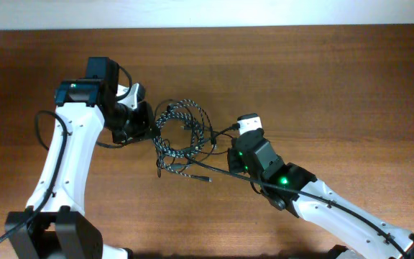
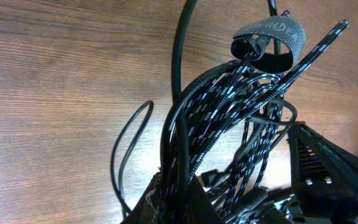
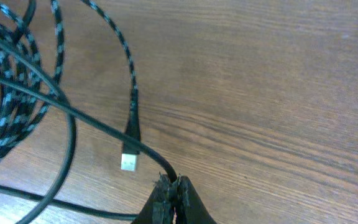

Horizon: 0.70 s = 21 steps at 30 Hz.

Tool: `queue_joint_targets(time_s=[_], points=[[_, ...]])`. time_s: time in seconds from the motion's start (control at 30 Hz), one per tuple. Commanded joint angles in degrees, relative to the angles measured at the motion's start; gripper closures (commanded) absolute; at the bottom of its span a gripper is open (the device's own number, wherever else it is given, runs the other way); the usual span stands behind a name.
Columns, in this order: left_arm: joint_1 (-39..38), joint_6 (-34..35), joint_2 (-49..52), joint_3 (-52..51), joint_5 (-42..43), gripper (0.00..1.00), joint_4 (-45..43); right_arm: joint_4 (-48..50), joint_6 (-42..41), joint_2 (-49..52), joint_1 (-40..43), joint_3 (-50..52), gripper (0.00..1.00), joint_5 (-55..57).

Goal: Untangle cables

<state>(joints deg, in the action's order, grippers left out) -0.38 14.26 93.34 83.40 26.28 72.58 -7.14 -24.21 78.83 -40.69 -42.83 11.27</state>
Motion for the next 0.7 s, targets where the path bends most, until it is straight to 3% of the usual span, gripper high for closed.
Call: queue_joint_targets(time_s=[0.0,0.07,0.17,0.2,0.3,0.4,0.67], points=[[0.55,-0.87,-0.15,0.52,-6.64,1.0,-0.55,-6.16,-3.69,-2.43,3.78,-0.26,0.96,5.97],[0.55,-0.22,-0.15,0.52,-11.58,1.0,-1.81,-12.85,-9.79,-5.77,10.4,-0.26,0.96,5.92],[0.55,9.88,-0.15,0.48,-19.04,1.0,-2.45,-17.31,-11.23,-9.92,15.3,-0.26,0.96,-0.79],[0.55,11.28,-0.15,0.48,-18.58,1.0,-2.78,-17.14,-11.23,-9.9,15.15,-0.26,0.9,-4.09],[0.55,11.21,-0.15,0.48,-18.23,1.0,-3.08,-17.16,-11.23,-9.9,15.17,-0.26,0.59,-5.51],[0.55,11.23,-0.15,0.48,-18.18,1.0,-3.58,-17.11,-11.23,-10.12,15.17,-0.26,0.44,-8.98],[0.61,12.92,-2.21,0.57,-13.62,1.0,-5.9,-17.14,-11.23,-22.01,15.17,-0.26,0.34,-11.21]])
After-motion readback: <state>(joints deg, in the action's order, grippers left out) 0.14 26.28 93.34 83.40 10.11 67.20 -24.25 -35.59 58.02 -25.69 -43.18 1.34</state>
